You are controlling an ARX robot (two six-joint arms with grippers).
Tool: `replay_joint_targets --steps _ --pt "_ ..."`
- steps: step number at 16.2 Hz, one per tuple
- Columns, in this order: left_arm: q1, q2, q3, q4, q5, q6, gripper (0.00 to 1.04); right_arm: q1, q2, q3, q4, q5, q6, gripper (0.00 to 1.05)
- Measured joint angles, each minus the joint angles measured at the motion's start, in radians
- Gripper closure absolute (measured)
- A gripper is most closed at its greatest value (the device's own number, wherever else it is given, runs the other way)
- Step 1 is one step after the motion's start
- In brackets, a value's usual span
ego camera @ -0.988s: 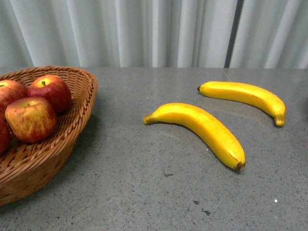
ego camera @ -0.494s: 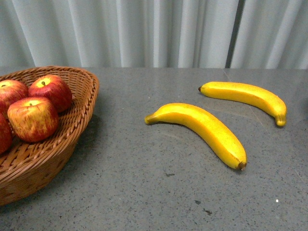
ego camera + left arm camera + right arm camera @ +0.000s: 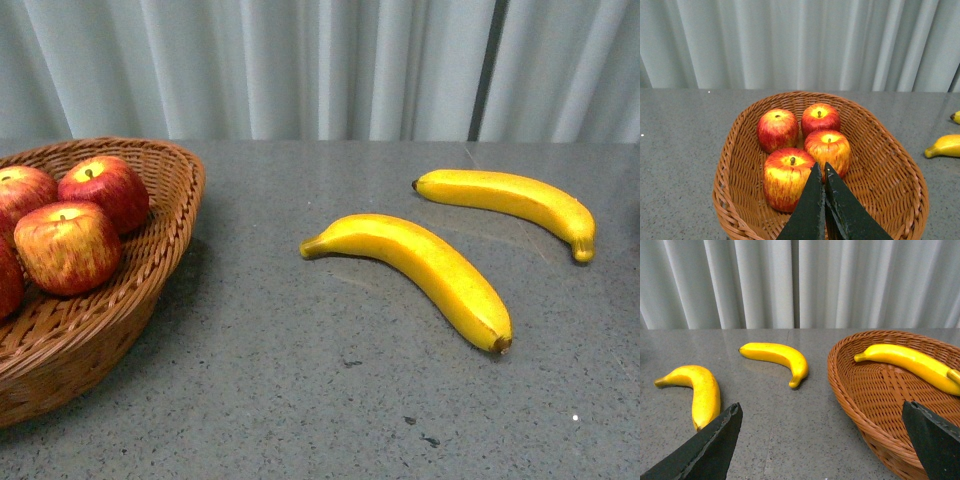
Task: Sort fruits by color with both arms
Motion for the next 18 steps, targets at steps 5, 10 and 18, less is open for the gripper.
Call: replay_joint_targets --steps 5,10,18 --pt "0.0 -0.123 -0.051 -0.061 0.0 0.0 1.03 0.0 0.0 0.0 0.0 0.0 0.0 0.07" --pt "0.0 -0.342 -0.05 -0.263 0.002 0.0 1.03 0.0 0.0 0.0 0.0 0.0 0.0 0.07" --pt "0.001 -0.342 -0.051 -0.286 0.0 0.0 1.03 0.0 0.0 0.0 0.0 0.0 0.0 0.07"
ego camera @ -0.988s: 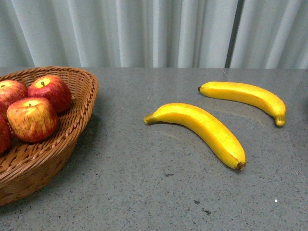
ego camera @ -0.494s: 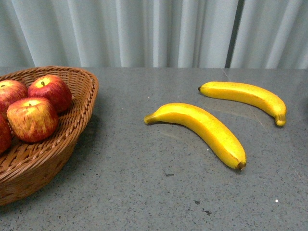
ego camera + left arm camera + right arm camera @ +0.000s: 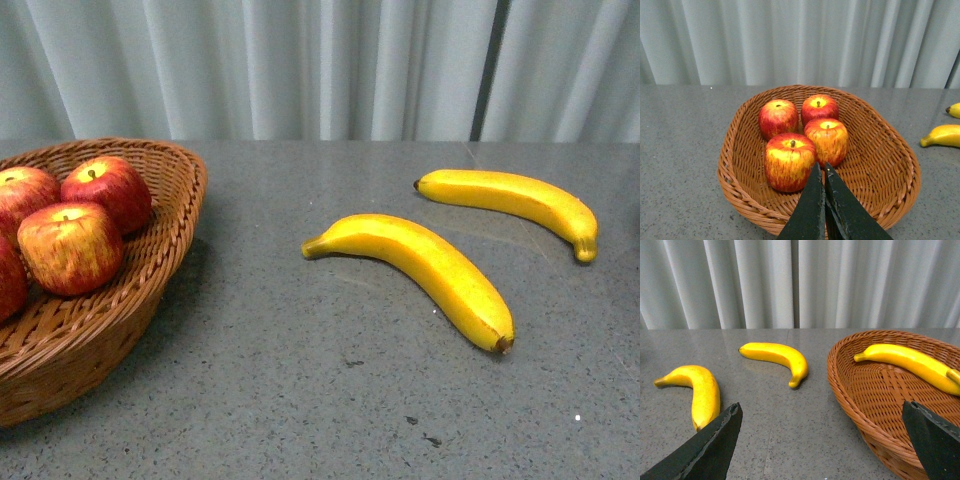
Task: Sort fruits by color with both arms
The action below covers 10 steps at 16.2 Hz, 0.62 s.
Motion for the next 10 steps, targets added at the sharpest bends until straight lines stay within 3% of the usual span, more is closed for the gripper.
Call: replay_joint_targets --steps 1,3,6,8,10 --pt "0.0 0.0 0.0 0.0 0.0 0.0 1.03 0.0 0.0 0.0 0.0 0.0 0.0 0.07" --pt "0.0 0.0 0.0 0.0 0.0 0.0 0.89 0.0 0.0 0.0 0.0 0.0 0.0 0.07" --pt "0.0 0.0 0.0 0.0 0.0 0.0 0.57 0.0 0.0 0.0 0.0 0.0 0.0 0.07" --pt "0.0 0.0 0.0 0.0 0.0 0.0 0.24 0.0 0.0 0.0 0.0 0.0 0.0 0.07" --pt "0.0 0.0 0.0 0.0 0.0 0.0 0.05 0.0 0.0 0.0 0.0 0.0 0.0 0.07"
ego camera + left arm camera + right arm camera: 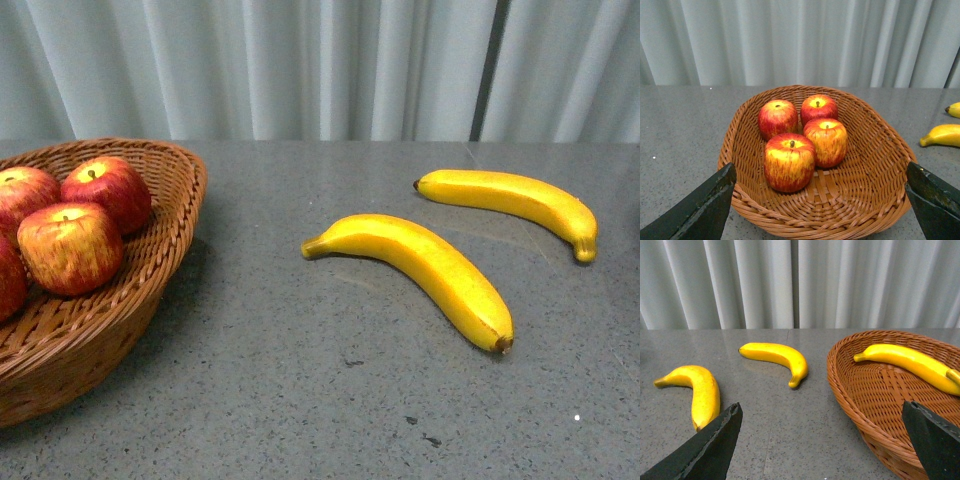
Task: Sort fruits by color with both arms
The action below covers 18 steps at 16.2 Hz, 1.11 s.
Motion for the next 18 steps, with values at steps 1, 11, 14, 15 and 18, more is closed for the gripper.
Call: replay_joint_targets --steps 1,11,14,15,18 --pt "0.0 0.0 0.0 0.0 0.0 0.0 0.08 -0.014 0.016 0.012 -0.045 -0.025 0.027 0.07" --pt "0.0 0.0 0.0 0.0 0.0 0.0 0.07 0.0 1.275 0.638 0.524 -0.376 0.119 0.07" --pt "0.0 0.0 0.0 0.0 0.0 0.0 0.07 0.131 1.485 0.846 0.351 -0.349 0.074 0.07" --pt "0.0 0.0 0.0 0.0 0.0 0.0 0.07 0.174 1.546 0.903 0.282 -0.34 0.049 0.07" --pt "0.0 0.0 0.0 0.0 0.0 0.0 0.07 0.251 1.641 0.953 0.165 -0.288 -0.001 0.07"
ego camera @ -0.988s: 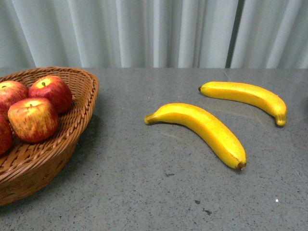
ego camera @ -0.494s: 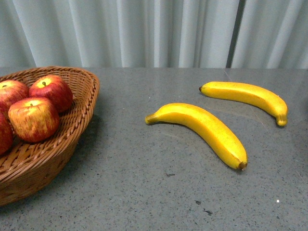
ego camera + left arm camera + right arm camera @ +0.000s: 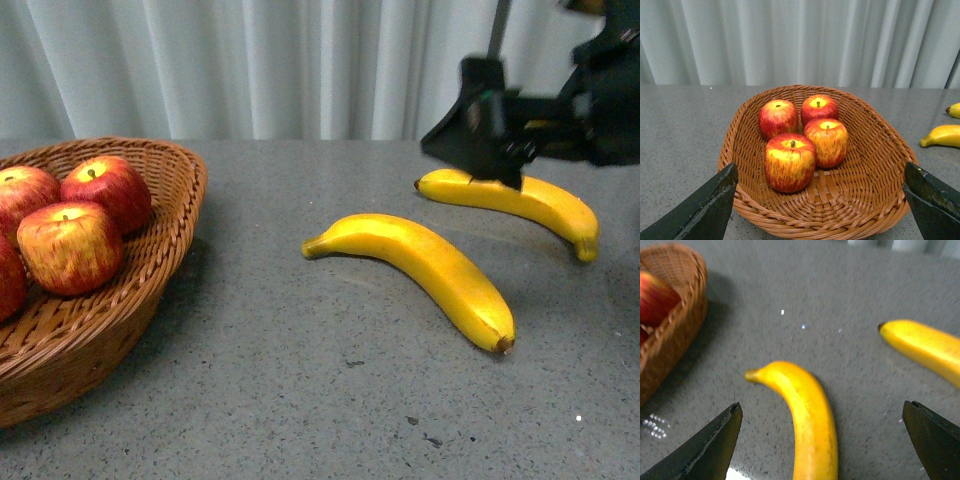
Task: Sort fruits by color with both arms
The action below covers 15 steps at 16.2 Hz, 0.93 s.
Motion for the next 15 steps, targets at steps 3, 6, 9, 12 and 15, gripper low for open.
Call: replay_joint_targets --steps 3,6,9,12,15 --pt "0.0 0.0 0.0 0.0 0.0 0.0 0.07 0.073 0.078 0.002 -0.049 0.042 -0.041 0.07" --pt "0.0 0.0 0.0 0.0 0.0 0.0 0.07 0.118 0.166 0.014 0.01 0.112 -0.097 0.07" --pt "0.0 0.0 0.0 0.0 0.0 0.0 0.07 0.119 0.222 0.026 0.05 0.139 -0.122 0.07" --pt "0.0 0.0 0.0 0.0 0.0 0.0 0.07 0.13 0.238 0.034 0.059 0.143 -0.135 0.11" --pt "0.0 0.0 0.0 0.0 0.0 0.0 0.07 0.13 0.252 0.042 0.076 0.145 -0.156 0.46"
